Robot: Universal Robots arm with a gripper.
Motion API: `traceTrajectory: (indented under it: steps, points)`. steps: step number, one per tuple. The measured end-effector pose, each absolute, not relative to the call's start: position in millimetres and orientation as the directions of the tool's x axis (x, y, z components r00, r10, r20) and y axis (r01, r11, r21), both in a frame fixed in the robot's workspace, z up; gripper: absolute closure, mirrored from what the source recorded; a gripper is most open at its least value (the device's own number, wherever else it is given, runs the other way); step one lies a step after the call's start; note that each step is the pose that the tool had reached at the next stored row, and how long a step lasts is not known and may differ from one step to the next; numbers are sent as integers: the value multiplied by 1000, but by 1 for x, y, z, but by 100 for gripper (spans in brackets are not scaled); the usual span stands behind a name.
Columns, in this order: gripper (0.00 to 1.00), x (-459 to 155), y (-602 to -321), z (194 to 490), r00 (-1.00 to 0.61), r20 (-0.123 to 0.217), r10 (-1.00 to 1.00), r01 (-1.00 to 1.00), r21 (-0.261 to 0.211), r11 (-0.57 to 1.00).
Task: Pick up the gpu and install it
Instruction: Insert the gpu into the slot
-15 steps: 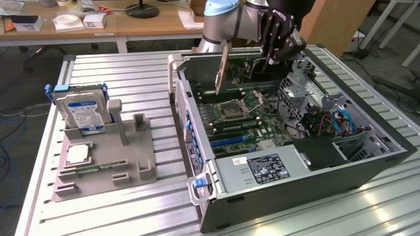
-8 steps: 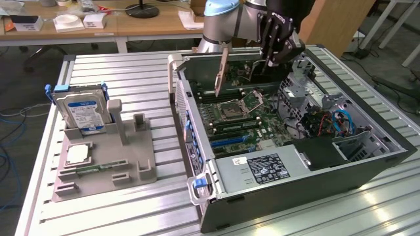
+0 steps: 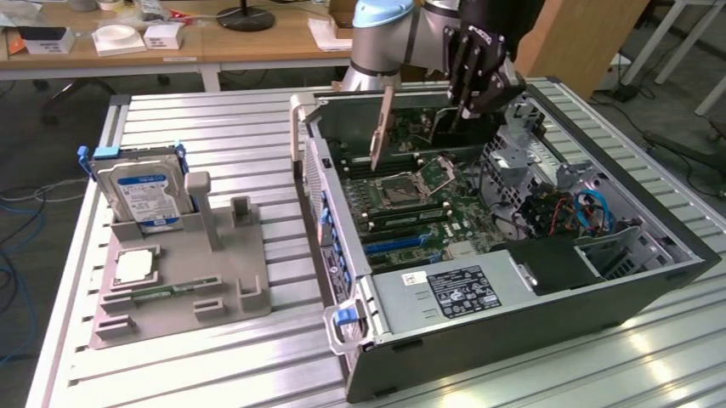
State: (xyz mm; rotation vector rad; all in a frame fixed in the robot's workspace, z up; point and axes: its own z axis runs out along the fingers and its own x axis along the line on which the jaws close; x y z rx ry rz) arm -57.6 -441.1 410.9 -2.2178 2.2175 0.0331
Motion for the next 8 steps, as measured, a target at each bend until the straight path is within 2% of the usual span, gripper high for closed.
traceTrajectory:
  steps: [8]
  points:
    - [74,-58,-441,399,0,-18,-1000,-1000,11,0]
